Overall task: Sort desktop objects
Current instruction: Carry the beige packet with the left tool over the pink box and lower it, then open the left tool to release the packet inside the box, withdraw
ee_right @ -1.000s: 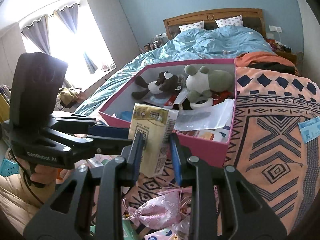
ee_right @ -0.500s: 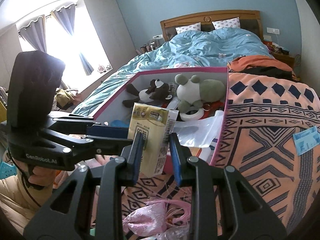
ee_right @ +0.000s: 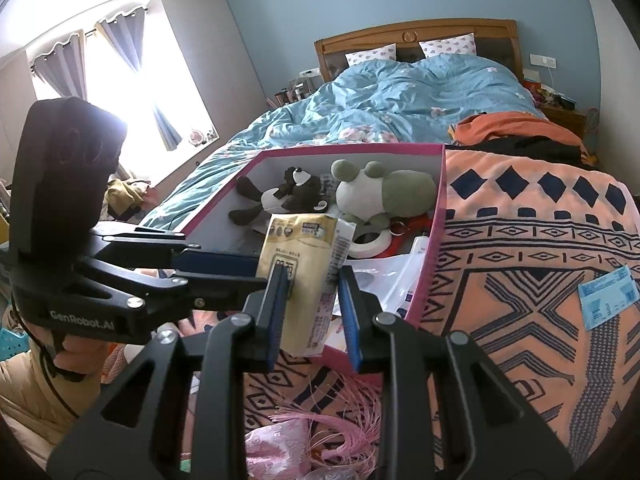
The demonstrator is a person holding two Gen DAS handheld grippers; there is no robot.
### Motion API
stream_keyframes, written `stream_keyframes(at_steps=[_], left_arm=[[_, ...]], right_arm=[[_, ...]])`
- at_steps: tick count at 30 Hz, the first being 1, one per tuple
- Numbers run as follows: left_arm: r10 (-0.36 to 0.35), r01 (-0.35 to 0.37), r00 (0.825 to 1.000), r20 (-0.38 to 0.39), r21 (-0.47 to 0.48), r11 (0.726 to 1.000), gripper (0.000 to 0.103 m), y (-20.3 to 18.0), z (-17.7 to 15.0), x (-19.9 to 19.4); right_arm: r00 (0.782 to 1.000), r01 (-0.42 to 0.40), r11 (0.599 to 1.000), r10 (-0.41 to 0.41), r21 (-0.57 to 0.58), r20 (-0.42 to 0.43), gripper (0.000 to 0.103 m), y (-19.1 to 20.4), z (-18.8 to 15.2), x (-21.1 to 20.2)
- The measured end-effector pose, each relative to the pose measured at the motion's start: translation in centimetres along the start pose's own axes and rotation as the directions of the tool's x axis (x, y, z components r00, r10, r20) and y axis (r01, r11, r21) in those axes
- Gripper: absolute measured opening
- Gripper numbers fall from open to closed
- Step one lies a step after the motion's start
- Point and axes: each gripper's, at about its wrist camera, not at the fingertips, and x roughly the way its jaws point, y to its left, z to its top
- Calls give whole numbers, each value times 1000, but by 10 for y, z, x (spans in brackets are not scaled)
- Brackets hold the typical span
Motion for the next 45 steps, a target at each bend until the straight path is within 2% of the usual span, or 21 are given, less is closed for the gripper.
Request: stream_keyframes(at_steps=[15,26,28,30,33,35,38,42,45], left_arm=[[20,-20,1000,-2,-18,1000,27,8,14,14],[16,-18,999,-44,-52,998,27,21,18,41],[7,-11,998,-59,-62,998,27,25,18,48],[10,-15,998,-70,-65,998,27,27,18,54],[0,-7,996,-89,-81,997,25,33,17,63],[-2,-5,996,-88,-82,997,25,37,15,64],[-20,12,997,-81,-96,995,25,43,12,57],[42,-49,996,-75,-101,994,35,54,5,45],[78,-91,990,-120,-109,990,36,59,0,50]], right_arm=[[999,34,999,-34,0,-11,28,-11,11,13],[994,88,996,-89,-15,-60,27,-22,13,33],[993,93,995,-94,-23,-75,22,-22,12,39],[991,91,995,-94,-44,-93,5,-17,12,45],[980,157,982,-168,-103,-104,5,-11,9,53],[983,144,986,-152,-82,-106,5,-15,6,53],[987,125,991,-129,-48,-93,19,-20,3,47],[989,126,990,-131,-64,-75,23,-15,-3,39],[989,128,988,-133,-83,-67,24,-11,-6,35]])
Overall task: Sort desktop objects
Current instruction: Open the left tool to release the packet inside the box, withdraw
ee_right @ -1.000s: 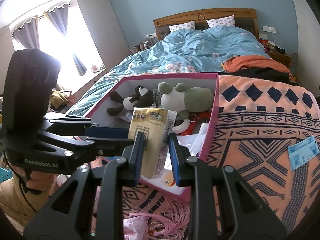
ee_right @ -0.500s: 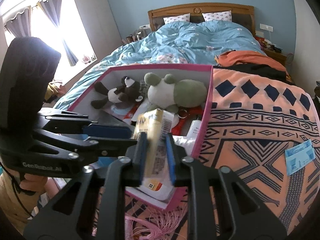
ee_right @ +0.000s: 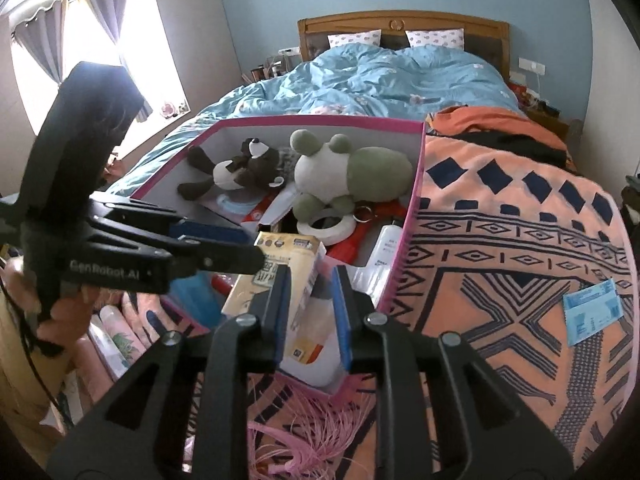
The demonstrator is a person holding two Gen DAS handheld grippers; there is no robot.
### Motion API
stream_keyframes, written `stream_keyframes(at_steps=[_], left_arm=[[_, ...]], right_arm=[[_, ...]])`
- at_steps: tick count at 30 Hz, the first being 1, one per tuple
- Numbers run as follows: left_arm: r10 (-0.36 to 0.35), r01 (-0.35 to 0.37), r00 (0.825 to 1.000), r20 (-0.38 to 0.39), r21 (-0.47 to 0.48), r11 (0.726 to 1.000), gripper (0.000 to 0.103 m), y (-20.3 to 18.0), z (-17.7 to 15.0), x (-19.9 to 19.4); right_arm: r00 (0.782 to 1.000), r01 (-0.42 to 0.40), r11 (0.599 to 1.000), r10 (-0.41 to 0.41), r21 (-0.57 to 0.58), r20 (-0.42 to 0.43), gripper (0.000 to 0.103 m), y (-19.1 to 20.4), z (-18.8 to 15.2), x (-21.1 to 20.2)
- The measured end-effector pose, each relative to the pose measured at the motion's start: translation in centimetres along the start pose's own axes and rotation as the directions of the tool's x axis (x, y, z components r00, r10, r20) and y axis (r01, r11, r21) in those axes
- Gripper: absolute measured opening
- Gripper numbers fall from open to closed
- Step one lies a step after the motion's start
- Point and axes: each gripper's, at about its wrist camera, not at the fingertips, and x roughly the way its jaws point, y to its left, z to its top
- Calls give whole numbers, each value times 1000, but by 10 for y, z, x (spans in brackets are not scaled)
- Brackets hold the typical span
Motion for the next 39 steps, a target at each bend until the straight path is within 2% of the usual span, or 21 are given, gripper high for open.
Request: stream_keyframes(at_steps=[3,11,13,22,26,33,36,39], left_arm=[[-12,14,998,-56,25,1000,36,-6,-1,14],[41,-30,994,-97,114,993,37,-45,11,37],[59,-48,994,-90,116,992,37,-51,14,40],[90,-83,994,-60,107,991,40,-60,18,48],[46,-42,997,-53,88,995,44,-55,15,42],[25,-28,998,51,58,998,49,-49,7,9],[23,-29,995,100,65,997,50,-51,-2,-12],[0,-11,990,138,81,997,53,-55,-17,-34]], right_arm=[[1000,-13,1000,13,12,13,33,-1,-1,-4],[997,-27,997,22,71,73,39,-15,-5,-25],[996,-9,997,2,78,92,42,-19,-6,-31],[992,-26,992,10,123,129,44,-32,-15,-44],[992,-41,990,24,134,125,44,-32,-19,-44],[987,-70,988,49,138,155,47,-27,-23,-57],[983,-95,986,72,135,168,52,-21,-27,-67],[980,-129,983,105,133,171,53,-15,-34,-77]])
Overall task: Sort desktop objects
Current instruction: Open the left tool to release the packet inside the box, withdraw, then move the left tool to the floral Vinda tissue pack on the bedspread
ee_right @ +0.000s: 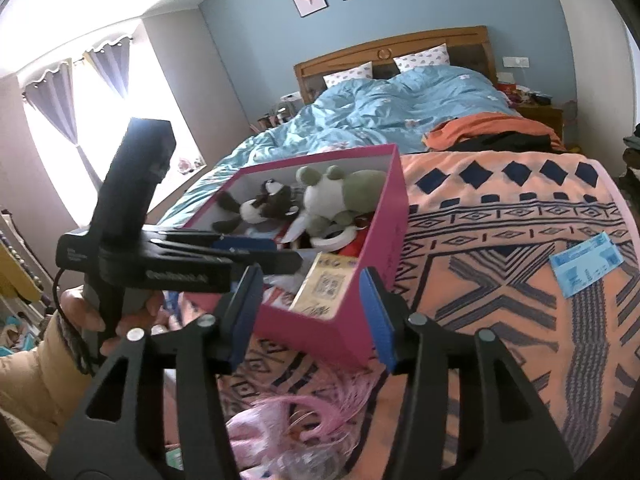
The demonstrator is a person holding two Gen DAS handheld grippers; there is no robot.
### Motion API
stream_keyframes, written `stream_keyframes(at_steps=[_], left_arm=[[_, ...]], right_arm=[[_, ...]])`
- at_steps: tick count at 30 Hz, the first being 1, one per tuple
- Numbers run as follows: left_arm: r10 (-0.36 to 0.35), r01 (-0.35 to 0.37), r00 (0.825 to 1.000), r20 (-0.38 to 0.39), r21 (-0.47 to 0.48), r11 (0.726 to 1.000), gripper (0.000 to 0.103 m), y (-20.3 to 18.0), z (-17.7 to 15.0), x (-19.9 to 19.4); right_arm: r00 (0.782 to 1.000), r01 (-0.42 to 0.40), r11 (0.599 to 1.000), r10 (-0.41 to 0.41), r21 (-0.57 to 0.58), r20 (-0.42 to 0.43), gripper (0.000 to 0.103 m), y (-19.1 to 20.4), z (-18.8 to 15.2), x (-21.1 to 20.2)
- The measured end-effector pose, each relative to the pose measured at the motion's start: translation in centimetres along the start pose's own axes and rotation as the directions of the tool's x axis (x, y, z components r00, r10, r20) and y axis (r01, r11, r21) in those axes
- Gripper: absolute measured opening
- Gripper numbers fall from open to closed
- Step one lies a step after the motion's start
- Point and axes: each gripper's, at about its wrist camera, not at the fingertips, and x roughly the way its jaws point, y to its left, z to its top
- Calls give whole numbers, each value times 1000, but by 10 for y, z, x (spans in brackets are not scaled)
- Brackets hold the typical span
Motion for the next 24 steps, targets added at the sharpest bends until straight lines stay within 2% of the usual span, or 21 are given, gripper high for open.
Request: stream_keyframes(at_steps=[4,10,13,19,24], left_arm=[[-7,5,1000,30,53,999,57,-16,-21,-24],[-47,47,999,-4,93,995,59,-28,-63,-35],[-80,87,995,-58,113,990,59,-36,-90,-32],[-153,178,969,-193,122,976,59,-56,-141,-12],[-157,197,956,-249,142,970,59,-72,-164,-1]], right_arm=[[999,-34,999,33,-15,-23,55,14,-13,-11],[997,-46,998,44,-33,-68,55,33,-40,-24],[995,-36,999,32,-35,-95,55,37,-57,-32],[989,-19,1000,19,-2,-147,55,38,-100,-47],[983,-15,999,24,49,-183,55,35,-131,-54]])
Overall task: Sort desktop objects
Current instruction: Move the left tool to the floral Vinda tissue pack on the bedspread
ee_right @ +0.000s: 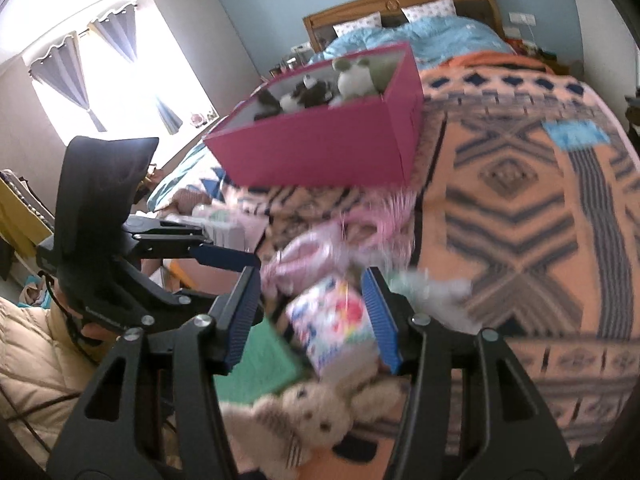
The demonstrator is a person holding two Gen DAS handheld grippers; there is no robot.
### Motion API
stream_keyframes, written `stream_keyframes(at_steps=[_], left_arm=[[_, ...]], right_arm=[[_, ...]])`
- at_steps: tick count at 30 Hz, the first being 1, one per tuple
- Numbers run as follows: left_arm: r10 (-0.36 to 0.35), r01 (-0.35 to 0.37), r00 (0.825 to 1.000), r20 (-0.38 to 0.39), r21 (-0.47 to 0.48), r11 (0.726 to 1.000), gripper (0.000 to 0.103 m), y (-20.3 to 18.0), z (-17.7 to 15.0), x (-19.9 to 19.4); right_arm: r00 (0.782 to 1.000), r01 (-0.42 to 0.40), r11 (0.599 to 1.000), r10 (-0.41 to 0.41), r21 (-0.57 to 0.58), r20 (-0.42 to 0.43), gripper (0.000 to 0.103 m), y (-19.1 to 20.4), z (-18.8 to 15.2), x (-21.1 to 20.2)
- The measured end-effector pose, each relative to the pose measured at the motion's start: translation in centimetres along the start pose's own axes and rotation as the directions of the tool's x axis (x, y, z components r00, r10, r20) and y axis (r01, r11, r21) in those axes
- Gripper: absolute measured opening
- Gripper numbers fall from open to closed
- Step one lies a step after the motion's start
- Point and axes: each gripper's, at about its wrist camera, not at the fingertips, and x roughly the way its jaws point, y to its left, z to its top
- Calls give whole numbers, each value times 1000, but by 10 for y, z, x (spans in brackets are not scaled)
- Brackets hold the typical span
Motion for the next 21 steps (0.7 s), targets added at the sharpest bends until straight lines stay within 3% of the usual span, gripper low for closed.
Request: stream_keyframes(at_steps=[7,17,21], left_arm=[[19,-19,999,-32,10,1000,59,-12,-8,9],[-93,86,988,-122,-65,994,58,-9,-8,31],[-118,105,986,-114,-116,988,57,-3,-5,34]], right_arm=[[1000,24,999,-24,37,-18,55,-9,-12,8],[998,33,998,-30,48,-46,55,-25,-12,27],[998,8,999,-5,50,-57,55,-26,-17,28]])
